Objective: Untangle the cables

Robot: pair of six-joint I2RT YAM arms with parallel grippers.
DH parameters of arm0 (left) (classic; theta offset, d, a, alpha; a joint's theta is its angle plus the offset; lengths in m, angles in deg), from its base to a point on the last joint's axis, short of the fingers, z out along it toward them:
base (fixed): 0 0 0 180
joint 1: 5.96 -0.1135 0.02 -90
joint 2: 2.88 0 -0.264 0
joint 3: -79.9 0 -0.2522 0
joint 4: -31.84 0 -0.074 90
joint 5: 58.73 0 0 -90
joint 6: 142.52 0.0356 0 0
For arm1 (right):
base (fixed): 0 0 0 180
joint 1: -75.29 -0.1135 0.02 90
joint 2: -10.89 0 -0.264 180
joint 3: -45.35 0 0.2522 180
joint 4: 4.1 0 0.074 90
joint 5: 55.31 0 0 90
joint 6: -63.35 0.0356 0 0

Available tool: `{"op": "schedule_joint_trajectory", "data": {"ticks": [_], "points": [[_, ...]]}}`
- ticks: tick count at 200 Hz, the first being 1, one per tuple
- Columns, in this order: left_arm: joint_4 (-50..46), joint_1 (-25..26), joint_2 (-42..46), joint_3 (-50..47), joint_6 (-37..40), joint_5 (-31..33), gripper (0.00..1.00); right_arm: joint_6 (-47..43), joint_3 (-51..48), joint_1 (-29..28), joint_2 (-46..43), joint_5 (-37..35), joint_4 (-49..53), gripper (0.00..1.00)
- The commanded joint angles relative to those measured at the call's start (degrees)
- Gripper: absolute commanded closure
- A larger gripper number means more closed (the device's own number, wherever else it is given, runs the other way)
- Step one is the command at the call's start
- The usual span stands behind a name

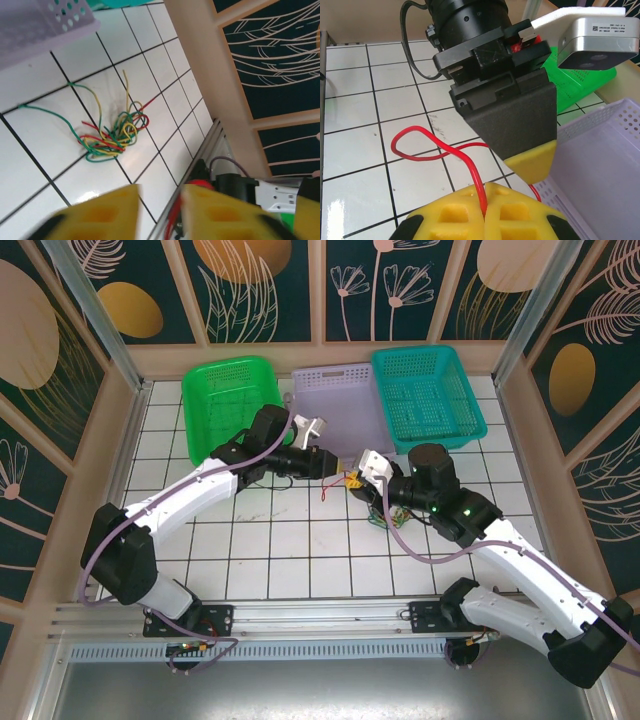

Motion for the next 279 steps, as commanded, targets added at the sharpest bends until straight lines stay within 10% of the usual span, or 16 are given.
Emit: {"op": "schedule_joint_trajectory", "data": {"ticks": [1, 78, 110, 162, 279], "points": [[1.8, 0.0, 0.0, 1.9, -0.7, 2.8, 0.97, -0.5, -0.7, -0.3, -0.9, 0.9, -0.1, 1.00], [5.2, -7.2, 1.0, 6.0, -9.1, 5.0, 1.00, 1.0, -3.3, -1.2, -2.4, -1.4, 0.4, 1.00], [-6.9, -7.3, -2.5, 9.6, 0.2, -0.8, 0.48, -0.9, -3.0, -1.1, -2.0, -0.3, 0.9, 1.00], [-7.1, -6.7, -1.7, 2.1, 2.9, -9.9, 0.26, -1.3, -3.2, -0.1, -1.5, 1.9, 0.1, 1.00], [-6.4, -2.2, -5.6, 2.1, 4.7, -16.0, 0.37, -0.5, -3.2, 0.8, 0.0, 3.9, -1.4, 1.00]]}}
